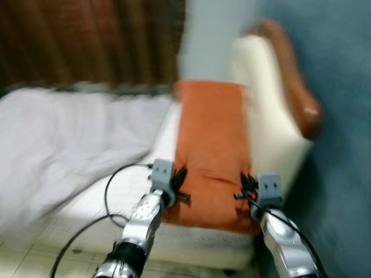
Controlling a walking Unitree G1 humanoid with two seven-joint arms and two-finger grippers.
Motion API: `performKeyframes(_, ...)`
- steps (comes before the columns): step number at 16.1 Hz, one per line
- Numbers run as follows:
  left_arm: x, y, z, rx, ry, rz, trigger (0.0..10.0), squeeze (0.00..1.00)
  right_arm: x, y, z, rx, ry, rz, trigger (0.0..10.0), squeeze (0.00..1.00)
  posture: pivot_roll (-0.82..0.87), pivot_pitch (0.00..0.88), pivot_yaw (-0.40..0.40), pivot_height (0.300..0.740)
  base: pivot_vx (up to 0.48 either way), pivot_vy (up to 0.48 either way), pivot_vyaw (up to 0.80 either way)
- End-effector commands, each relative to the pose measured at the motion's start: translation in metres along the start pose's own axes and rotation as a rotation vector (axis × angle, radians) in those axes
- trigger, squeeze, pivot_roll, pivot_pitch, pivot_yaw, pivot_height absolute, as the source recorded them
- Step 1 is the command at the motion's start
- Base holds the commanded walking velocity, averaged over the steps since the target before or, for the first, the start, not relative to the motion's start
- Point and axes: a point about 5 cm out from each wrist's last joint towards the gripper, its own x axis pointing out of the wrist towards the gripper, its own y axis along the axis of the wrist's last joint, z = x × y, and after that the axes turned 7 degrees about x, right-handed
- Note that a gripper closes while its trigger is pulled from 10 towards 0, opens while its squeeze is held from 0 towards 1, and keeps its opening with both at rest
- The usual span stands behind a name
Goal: Clean up the room
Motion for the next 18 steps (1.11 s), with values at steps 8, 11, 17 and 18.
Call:
performKeyframes(8,-0.008,0.003,-0.031,0.016,0.119,0.026,10.0,0.0,-0.003,0.004,0.018,-0.013,-0.059,0.013,10.0,0.0,-0.09,0.0,0.03,0.74,0.48,0.0,0.0)
performKeyframes(11,-0.007,0.003,-0.03,0.02,0.109,0.025,10.0,0.0,-0.003,0.001,0.016,-0.004,-0.058,-0.01,10.0,0.0,-0.09,0.0,0.031,0.74,0.48,0.0,-0.8)
performKeyframes(17,-0.002,-0.003,-0.029,0.021,0.124,-0.044,10.0,0.0,-0.003,-0.002,0.016,-0.026,-0.051,-0.03,10.0,0.0,-0.09,0.0,0.031,0.74,0.24,0.0,-0.13)
performKeyframes(18,-0.001,-0.004,-0.028,0.015,0.124,-0.054,10.0,0.0,-0.002,-0.002,0.017,-0.028,-0.052,-0.027,10.0,0.0,-0.1,0.0,0.031,0.74,0.0,0.0,0.0)
